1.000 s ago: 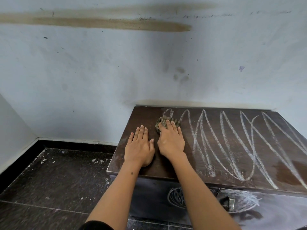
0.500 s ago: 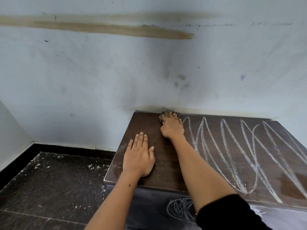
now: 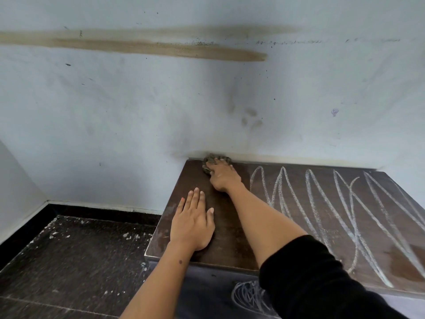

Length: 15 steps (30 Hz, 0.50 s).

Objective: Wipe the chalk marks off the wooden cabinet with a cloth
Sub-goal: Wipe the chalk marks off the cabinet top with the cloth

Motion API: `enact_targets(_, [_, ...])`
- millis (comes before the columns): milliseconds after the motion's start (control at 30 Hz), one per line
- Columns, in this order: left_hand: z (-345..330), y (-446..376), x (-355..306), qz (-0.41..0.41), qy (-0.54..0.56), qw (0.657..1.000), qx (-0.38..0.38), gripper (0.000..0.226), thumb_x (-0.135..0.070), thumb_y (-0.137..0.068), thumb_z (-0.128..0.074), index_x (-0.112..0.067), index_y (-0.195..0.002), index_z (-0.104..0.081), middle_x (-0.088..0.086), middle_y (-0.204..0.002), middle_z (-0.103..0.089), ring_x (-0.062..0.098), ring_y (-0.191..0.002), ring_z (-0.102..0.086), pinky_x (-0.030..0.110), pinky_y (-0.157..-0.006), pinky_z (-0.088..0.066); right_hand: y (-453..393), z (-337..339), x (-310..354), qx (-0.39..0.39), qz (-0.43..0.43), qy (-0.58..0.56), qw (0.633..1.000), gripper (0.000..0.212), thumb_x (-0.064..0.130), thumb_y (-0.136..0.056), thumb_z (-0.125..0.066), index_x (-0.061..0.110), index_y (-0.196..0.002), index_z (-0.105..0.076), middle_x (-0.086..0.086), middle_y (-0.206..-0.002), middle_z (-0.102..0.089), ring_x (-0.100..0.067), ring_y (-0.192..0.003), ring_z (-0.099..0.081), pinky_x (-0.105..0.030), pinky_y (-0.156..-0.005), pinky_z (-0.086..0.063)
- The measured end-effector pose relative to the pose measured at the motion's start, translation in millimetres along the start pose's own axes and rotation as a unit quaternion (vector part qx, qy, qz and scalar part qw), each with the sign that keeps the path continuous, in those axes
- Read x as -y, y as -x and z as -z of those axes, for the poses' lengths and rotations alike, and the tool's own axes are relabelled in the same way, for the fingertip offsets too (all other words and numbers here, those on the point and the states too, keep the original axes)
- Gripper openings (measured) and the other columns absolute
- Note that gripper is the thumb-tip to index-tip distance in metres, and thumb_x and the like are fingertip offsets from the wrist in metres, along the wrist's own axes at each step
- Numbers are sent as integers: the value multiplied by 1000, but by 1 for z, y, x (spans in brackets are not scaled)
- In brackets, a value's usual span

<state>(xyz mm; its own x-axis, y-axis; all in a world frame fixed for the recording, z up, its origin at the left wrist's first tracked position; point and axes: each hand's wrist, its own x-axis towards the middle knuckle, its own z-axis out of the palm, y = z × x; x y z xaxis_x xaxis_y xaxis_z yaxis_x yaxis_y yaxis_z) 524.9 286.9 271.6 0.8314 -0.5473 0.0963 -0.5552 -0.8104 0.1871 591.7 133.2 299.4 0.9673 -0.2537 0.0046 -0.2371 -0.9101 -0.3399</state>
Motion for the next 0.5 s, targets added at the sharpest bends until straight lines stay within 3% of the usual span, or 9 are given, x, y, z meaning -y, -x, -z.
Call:
enact_targets(133, [-2, 1, 0, 0, 0, 1000, -1, 58, -38, -101, -13, -11, -150, -2, 4, -159, 3, 14, -145, 6, 32, -119, 3, 3, 12, -40, -33, -71, -2, 997, 54, 16, -98, -35, 22, -149, -22, -4, -159, -9, -22, -146, -4, -40, -118, -5])
enact_targets(267, [-5, 0, -2, 6, -2, 1000, -16, 58, -38, -100, -14, -11, -150, -4, 4, -159, 1, 15, -146, 5, 33, -119, 2, 1, 7, -38, -69, -107, 13, 992, 55, 14, -95, -36, 19, -149, -25, -7, -158, -13, -25, -146, -6, -42, -119, -5])
enact_targets(500, [-5, 0, -3, 6, -1, 1000, -13, 73, -43, -86, 1, -10, -150, -3, 5, -159, 1, 15, -146, 5, 32, -118, 4, -24, -13, 18, -13, 20, 23, 999, 51, 19, -100, -32, 20, -150, -20, -6, -159, -9, -23, -146, -6, -41, -119, -4])
